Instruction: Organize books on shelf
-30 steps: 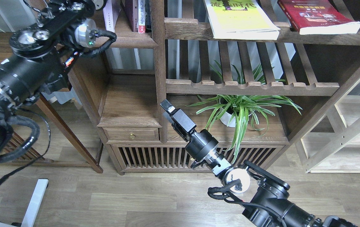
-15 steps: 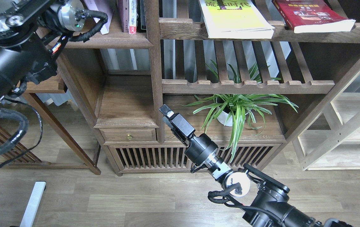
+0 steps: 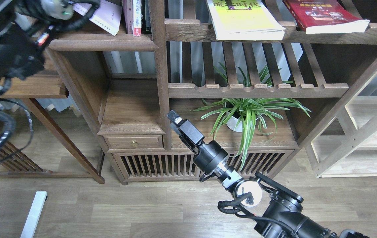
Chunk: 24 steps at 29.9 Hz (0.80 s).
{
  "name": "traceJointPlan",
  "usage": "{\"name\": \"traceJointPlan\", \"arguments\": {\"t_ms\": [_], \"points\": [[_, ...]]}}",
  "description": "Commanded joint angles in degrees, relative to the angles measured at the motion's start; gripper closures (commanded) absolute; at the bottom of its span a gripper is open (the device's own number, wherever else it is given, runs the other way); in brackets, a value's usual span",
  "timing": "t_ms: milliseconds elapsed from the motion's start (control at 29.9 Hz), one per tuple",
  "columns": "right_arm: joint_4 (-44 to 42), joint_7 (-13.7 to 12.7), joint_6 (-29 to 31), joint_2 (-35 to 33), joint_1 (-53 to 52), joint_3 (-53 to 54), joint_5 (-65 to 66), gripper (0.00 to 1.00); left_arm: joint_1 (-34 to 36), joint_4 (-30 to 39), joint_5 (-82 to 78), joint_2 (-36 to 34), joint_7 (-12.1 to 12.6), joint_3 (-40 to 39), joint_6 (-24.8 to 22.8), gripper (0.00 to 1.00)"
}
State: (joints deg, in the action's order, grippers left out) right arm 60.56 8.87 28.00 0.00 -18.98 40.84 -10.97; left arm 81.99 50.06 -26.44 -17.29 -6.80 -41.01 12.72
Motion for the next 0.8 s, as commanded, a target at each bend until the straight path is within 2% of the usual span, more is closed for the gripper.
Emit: {"name": "traceJointPlan", "arguments": {"t_ms": [0, 167, 401, 535, 602, 702, 769], "points": [[-0.1, 0.0, 0.0, 0.0, -0.1, 0.6, 0.2, 0.06, -3.3, 5.3, 0.2, -5.8, 1.2, -0.3, -4.4, 0.01], [-0.6, 0.1, 0.0, 0.0, 0.0, 1.9, 0.2, 0.06, -6.8, 10.1, 0.2, -13.6, 0.9, -1.0, -15.7, 0.01], [-1.2, -0.1, 0.0, 0.0, -0.7, 5.5, 0.3, 0.06, -8.1, 13.9, 4.2, -19.4, 0.0, -2.1, -24.7, 0.01], [0.0, -0.1, 0.0, 0.0, 0.3, 6.5, 0.3, 0.08, -12.8, 18.2, 7.8, -22.1, -1.8, -2.8, -35.5, 0.01], [2.3, -0.2, 0.0, 0.0, 2.5, 6.3, 0.3, 0.08, -14.8, 19.2, 11.7, -22.1, -1.9, -3.5, -40.7, 0.01], [2.8, -0.2, 0.0, 0.0, 3.1, 7.2, 0.3, 0.08, -18.1, 19.5, 17.3, -22.2, -0.8, -3.9, -40.7, 0.01], [3.6, -0.1, 0.0, -0.8, 3.2, 8.7, 0.2, 0.08, -20.4, 19.5, 19.5, -22.1, -1.2, -3.9, -40.7, 0.01]]}}
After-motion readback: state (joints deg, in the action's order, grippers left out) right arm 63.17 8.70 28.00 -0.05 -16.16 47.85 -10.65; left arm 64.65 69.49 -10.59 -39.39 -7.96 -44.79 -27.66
